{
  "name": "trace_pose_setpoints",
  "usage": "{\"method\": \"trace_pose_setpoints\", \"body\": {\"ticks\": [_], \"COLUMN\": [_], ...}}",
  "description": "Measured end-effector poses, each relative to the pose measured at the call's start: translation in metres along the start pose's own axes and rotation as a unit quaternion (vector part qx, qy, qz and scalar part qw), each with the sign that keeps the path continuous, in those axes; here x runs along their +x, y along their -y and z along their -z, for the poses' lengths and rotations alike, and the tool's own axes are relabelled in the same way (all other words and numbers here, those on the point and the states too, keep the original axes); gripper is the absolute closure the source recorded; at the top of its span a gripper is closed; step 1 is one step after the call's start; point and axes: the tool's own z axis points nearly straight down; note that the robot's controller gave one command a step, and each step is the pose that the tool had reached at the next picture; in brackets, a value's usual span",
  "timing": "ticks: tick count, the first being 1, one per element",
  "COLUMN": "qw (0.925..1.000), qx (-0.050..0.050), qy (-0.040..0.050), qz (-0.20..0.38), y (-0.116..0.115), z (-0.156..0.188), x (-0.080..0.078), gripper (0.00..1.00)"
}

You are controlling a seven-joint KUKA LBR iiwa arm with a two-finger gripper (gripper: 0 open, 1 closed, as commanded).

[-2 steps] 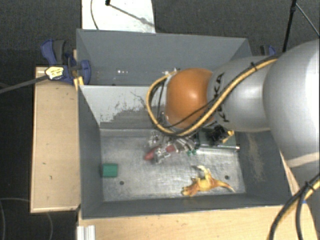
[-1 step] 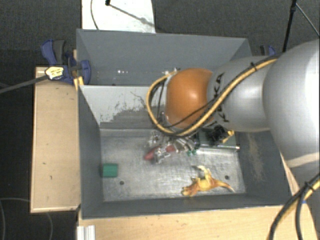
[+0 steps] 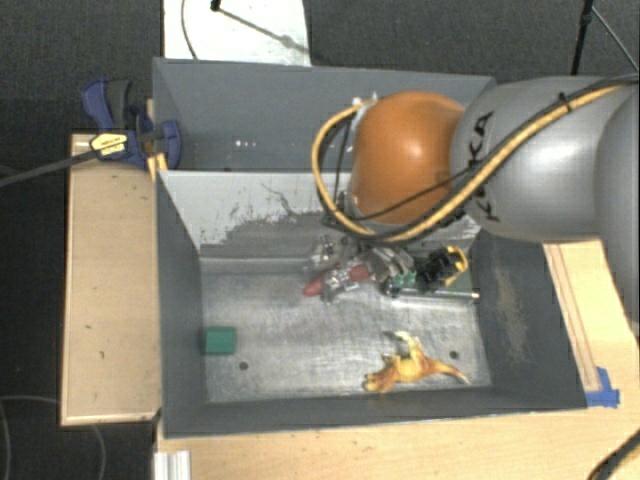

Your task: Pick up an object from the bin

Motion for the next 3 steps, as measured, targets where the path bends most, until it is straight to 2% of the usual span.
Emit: {"method": "trace_pose_setpoints", "body": {"ticks": [1,2,3], "qw": [1.0,0.9996,0.9251], "qx": [0.0,0.001,0.001], "qy": [-0.0001,0.0039,0.0037], "qz": [0.0,0.026,0.38], "y": [0.0,0.011,0.005], "z": [0.0,-0.052,-0.084], "x": [0.0,-0.008,0.008], "gripper": [1.0,1.0,1.0]}}
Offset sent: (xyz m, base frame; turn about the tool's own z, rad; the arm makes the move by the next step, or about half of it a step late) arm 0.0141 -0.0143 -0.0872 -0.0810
